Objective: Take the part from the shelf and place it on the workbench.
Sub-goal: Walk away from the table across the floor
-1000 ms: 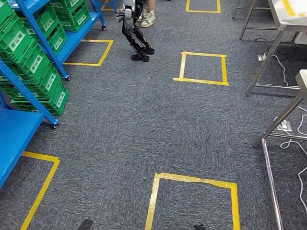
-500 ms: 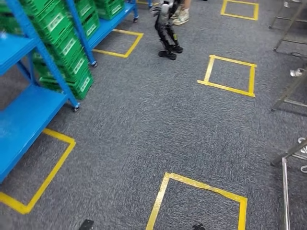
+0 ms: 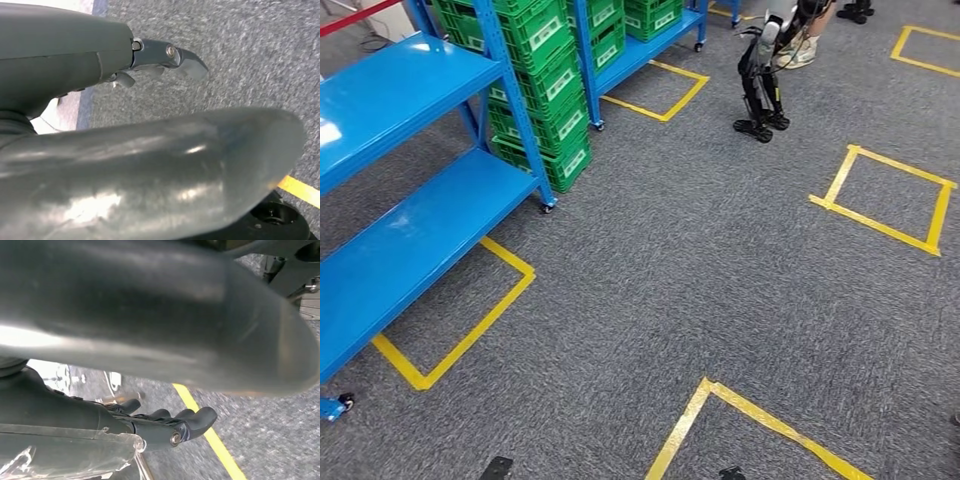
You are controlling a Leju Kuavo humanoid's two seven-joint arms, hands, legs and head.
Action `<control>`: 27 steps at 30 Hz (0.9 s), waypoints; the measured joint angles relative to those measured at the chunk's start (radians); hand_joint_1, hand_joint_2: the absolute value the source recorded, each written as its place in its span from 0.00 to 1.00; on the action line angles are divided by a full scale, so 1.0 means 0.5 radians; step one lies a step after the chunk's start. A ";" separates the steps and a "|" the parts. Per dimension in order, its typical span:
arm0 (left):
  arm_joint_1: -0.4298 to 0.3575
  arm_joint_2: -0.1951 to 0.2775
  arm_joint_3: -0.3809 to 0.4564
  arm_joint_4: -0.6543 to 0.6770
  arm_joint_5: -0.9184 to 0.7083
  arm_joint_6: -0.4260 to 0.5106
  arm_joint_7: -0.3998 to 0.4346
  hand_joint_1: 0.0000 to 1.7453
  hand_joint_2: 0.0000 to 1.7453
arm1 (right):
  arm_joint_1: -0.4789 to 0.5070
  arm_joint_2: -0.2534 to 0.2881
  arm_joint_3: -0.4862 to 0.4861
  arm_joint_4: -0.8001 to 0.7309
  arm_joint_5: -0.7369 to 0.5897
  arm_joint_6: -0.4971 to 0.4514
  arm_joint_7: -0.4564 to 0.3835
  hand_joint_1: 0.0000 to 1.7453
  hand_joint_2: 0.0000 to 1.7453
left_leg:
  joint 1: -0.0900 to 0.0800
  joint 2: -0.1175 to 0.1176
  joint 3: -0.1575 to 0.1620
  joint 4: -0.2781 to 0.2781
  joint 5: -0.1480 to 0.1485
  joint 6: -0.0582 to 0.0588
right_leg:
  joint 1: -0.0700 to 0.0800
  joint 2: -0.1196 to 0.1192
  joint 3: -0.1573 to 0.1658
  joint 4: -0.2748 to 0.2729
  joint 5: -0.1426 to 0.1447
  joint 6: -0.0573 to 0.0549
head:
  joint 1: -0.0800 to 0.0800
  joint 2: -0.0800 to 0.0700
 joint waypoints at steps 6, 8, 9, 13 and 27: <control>0.002 -0.001 0.001 0.000 -0.013 0.003 0.000 0.00 0.00 | 0.004 -0.001 0.000 -0.002 0.004 -0.001 0.004 0.00 0.00 | -0.010 0.201 -0.158 0.300 -0.181 -0.054 | 0.001 -0.154 0.019 -0.043 0.024 -0.059 | -0.030 0.000; 0.000 -0.005 0.001 0.000 -0.014 0.002 0.000 0.00 0.00 | 0.008 -0.001 0.000 -0.002 0.005 -0.001 0.006 0.00 0.00 | -0.007 0.232 -0.245 0.486 -0.241 -0.061 | 0.004 -0.217 0.020 -0.043 0.021 -0.063 | -0.031 0.000; 0.003 -0.005 0.001 0.000 -0.014 0.002 0.000 0.00 0.00 | 0.007 -0.001 0.000 -0.002 0.006 -0.001 0.007 0.00 0.00 | -0.006 0.238 -0.242 0.487 -0.218 -0.062 | 0.004 -0.245 0.021 -0.043 0.019 -0.063 | -0.031 0.000; -0.001 -0.004 0.001 0.000 -0.016 0.002 0.000 0.00 0.00 | 0.001 -0.001 0.000 -0.002 0.008 -0.001 0.007 0.00 0.00 | -0.021 0.380 0.001 0.051 -0.016 -0.039 | 0.017 -0.334 0.039 -0.042 0.004 -0.039 | -0.034 0.000; 0.000 -0.002 0.002 0.000 -0.033 0.000 0.000 0.00 0.00 | 0.007 -0.001 0.001 -0.001 0.017 -0.001 -0.002 0.00 0.00 | -0.003 0.088 0.058 -0.058 0.011 0.043 | 0.002 -0.096 -0.039 0.171 -0.058 0.031 | -0.013 0.000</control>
